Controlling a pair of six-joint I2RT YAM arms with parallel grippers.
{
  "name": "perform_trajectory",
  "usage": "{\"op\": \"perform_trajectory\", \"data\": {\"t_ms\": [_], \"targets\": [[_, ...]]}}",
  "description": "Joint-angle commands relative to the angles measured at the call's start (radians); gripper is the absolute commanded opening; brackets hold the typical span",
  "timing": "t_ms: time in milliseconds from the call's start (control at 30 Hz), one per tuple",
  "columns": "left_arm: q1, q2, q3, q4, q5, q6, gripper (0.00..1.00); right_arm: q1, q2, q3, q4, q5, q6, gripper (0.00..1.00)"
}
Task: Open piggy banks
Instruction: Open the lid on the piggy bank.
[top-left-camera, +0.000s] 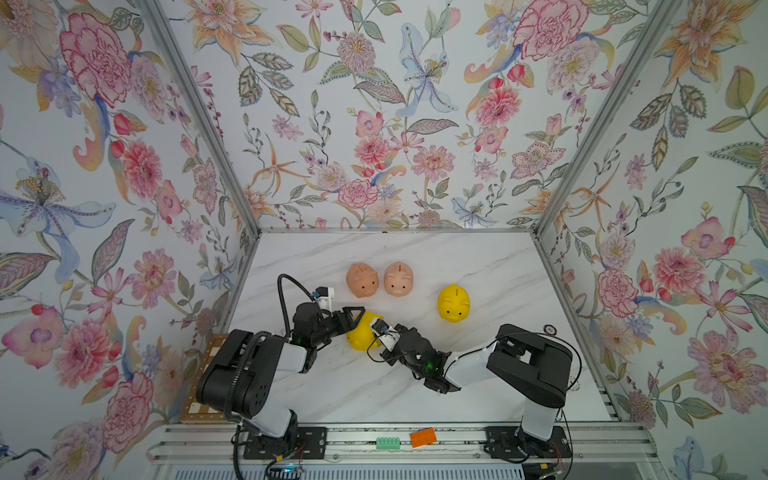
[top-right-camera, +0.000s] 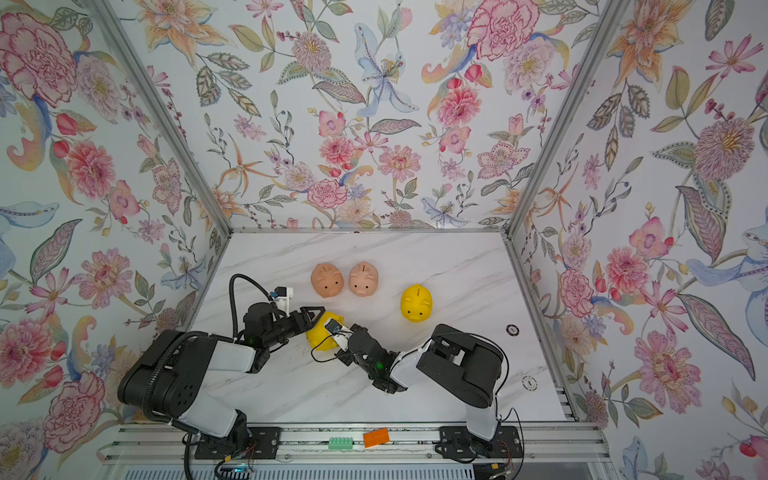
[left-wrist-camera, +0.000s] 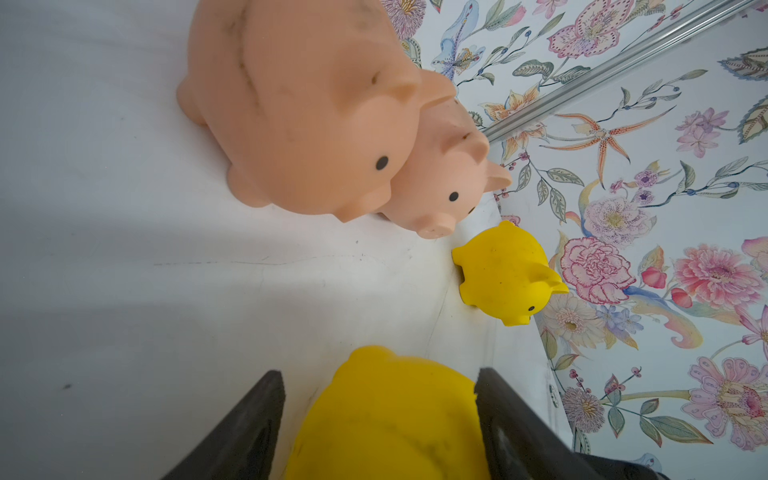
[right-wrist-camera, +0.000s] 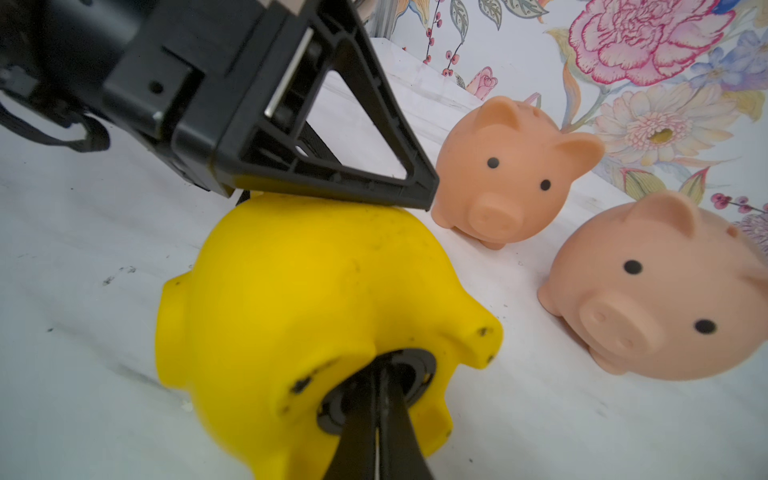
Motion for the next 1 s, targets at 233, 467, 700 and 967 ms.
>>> {"op": "perform_trajectory", "data": {"t_ms": [233, 467, 700, 967], "targets": [[-0.031, 0.062, -0.076, -0.283, 0.047, 0.066, 0.75, 0.006, 0.012, 0.039, 0.060, -0.099, -0.086, 0.00], [-0.029, 0.065, -0.073, -0.286, 0.045, 0.068, 0.75, 0.018, -0.014, 0.003, 0.028, -0.074, -0.195, 0.00], [-0.029, 0.070, -0.071, -0.288, 0.044, 0.067, 0.75, 0.026, -0.019, -0.001, -0.010, -0.041, -0.307, 0.00], [-0.029, 0.072, -0.070, -0.292, 0.039, 0.069, 0.75, 0.065, 0.009, -0.015, 0.044, 0.089, -0.453, 0.00]]}}
